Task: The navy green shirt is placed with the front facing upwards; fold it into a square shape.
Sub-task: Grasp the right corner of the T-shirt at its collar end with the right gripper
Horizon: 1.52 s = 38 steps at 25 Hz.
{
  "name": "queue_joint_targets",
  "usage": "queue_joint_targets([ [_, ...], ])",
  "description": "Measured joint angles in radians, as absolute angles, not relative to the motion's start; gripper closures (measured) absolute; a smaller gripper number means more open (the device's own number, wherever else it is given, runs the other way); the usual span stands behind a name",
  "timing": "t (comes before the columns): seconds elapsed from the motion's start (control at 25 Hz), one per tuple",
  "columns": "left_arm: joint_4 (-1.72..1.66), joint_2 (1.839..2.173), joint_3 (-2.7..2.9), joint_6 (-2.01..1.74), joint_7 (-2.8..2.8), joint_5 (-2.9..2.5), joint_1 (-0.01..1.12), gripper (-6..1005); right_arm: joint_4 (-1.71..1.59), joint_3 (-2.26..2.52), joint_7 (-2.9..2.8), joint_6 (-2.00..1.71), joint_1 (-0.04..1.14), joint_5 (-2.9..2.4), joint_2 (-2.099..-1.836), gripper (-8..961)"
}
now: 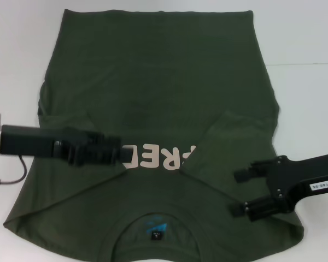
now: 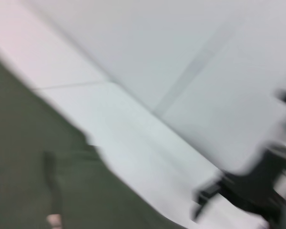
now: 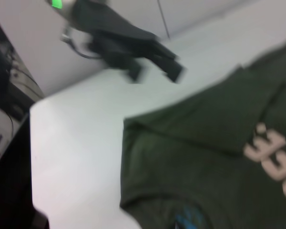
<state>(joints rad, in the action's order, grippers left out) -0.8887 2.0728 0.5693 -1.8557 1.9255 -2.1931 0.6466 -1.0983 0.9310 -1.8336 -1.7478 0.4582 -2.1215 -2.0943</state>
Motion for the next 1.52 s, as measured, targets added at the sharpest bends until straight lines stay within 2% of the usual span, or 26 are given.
queue_joint_targets([
  [0.12,-0.896,2.075,0.570,-1.936,1.828,-2.193,0.641,291,-1.279,1.004,-2.067,-1.792,0.448,-2.183,-2.094,75],
  [0.2,-0.895,2.079,0.574,-1.948,1.800,-2.192,0.638,252,-1.439,1.070,-2.272,-1.831,0.446,-2.286,-2.093,83],
  [0.36,-0.887,2.091,0.580,-1.953,1.745,-2.190,0.630,175,-1.531,1.117,-2.461,-1.871,0.476,-2.425,-2.094,100],
  [0.68,-0.855,2.108,0.590,-1.940,1.705,-2.189,0.628,49,-1.509,1.132,-2.636,-1.969,0.567,-2.633,-2.090,133],
  [1.36,-0.837,2.121,0.588,-1.918,1.699,-2.187,0.629,67,-1.380,1.319,-2.636,-1.829,0.555,-2.785,-2.094,204],
  [1.52,-0.836,2.123,0.589,-1.916,1.699,-2.187,0.630,72,-1.370,1.332,-2.630,-1.795,0.553,-2.783,-2.095,194],
])
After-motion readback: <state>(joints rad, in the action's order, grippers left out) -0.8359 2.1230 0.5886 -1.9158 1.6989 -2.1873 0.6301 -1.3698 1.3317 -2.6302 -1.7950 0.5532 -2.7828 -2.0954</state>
